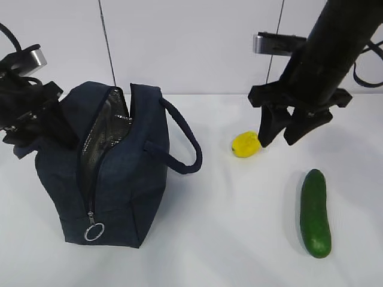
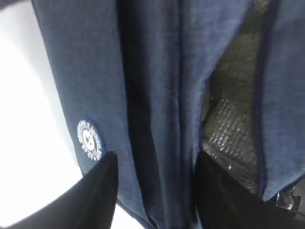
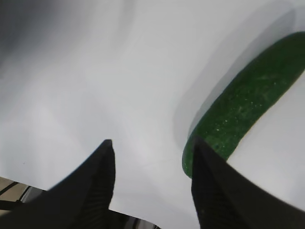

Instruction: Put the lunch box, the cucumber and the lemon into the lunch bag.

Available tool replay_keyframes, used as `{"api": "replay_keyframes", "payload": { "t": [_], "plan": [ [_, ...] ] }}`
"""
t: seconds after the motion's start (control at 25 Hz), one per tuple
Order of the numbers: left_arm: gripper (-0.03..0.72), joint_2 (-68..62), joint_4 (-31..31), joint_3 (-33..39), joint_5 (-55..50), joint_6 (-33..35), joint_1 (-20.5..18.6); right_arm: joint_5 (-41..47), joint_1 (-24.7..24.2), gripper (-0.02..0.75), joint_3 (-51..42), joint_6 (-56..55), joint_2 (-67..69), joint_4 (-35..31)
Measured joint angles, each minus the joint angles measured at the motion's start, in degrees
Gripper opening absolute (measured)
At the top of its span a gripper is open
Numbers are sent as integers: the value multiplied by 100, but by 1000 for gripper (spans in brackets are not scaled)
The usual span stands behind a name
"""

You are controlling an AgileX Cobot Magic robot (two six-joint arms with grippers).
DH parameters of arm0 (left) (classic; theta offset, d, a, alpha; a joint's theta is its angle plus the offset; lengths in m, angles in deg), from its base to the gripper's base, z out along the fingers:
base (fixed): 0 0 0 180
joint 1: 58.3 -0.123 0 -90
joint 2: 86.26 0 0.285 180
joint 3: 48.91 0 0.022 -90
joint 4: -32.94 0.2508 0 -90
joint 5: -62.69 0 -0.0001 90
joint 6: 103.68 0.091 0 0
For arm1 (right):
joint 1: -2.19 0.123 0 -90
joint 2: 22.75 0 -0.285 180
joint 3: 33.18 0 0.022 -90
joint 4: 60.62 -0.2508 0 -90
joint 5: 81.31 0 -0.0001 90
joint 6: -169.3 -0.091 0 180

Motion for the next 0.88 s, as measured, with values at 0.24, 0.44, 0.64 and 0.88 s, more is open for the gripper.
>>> {"api": "replay_keyframes", "payload": {
  "t": [0.24,0.44,0.64,0.88],
  "plan": [
    [372,70,35,-202,-230,0,0,0,0,375,-520,-421,-92,301],
    [375,126,254,-805,-298,-75,0,0,0,375,-572,-863,-92,495],
    [375,290,749,-1007,-325,-211,0,0,0,375,-669,-1253,-128,730],
    [375,336,899,-1007,-373,-270,0,-11,0,375,-1399,-1788,-532,1239]
  ]
}}
